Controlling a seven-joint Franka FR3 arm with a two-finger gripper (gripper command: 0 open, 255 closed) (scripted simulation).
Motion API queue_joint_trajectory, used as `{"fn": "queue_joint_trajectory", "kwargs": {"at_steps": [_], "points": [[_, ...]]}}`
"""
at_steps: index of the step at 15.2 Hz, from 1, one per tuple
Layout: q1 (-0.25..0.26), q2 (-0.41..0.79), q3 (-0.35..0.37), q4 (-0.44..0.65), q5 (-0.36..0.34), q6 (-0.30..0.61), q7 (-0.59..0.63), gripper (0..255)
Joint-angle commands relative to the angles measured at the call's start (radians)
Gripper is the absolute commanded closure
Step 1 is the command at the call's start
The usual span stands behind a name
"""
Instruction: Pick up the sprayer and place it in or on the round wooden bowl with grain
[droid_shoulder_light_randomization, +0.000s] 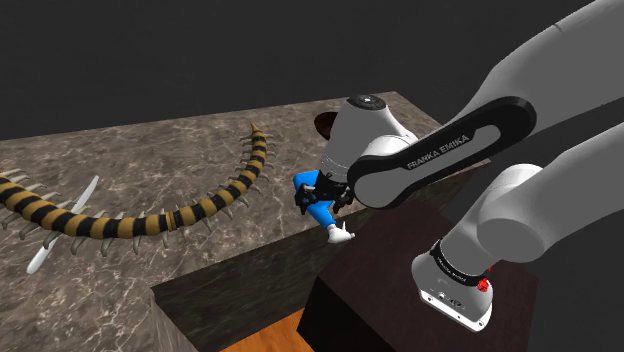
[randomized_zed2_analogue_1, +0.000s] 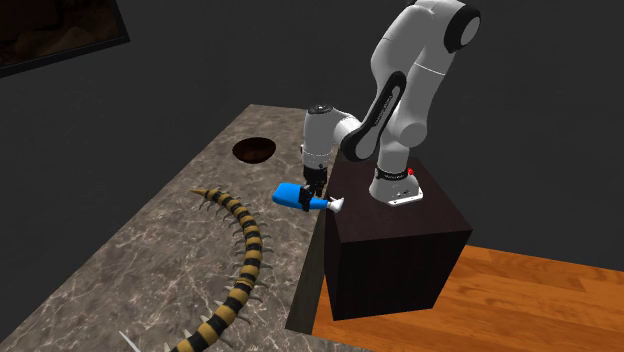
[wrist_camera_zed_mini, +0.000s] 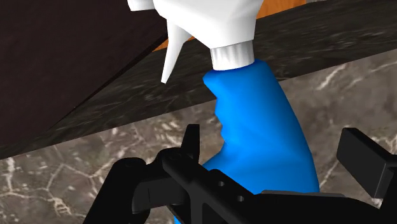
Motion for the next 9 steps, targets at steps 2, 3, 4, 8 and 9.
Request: {"fn": "queue_joint_trajectory", "kwargs": {"at_steps": [2, 3, 4, 8, 9], "points": [[0.0, 0.001, 0.0, 0.0, 0.0, 0.002, 0.0, 0], [0.0, 0.001, 0.0, 0.0, 0.0, 0.002, 0.0, 0], [0.0, 0.001, 0.0, 0.0, 0.0, 0.002, 0.0, 0], [0.0, 0.001, 0.0, 0.0, 0.0, 0.002, 0.0, 255], [0.0, 0.001, 0.0, 0.0, 0.0, 0.002, 0.0, 255]]}}
